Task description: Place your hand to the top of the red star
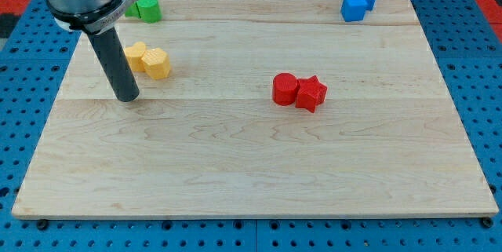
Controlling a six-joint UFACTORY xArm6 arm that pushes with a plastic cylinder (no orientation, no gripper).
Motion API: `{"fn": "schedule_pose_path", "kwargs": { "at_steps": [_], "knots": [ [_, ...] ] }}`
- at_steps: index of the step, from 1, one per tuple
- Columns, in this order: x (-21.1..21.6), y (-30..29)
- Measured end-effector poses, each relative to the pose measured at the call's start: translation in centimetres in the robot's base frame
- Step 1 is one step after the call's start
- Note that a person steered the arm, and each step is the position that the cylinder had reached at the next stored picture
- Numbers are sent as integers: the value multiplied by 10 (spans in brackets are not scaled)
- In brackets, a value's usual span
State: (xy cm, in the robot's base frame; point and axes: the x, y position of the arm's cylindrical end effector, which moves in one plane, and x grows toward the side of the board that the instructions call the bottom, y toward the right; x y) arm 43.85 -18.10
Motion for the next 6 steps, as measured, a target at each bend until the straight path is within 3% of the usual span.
{"fn": "schedule_pose_path", "kwargs": {
  "at_steps": [1,3,5,6],
  "knots": [
    [-28,19],
    [-53,112],
    [-70,227],
    [-58,277]
  ]
}}
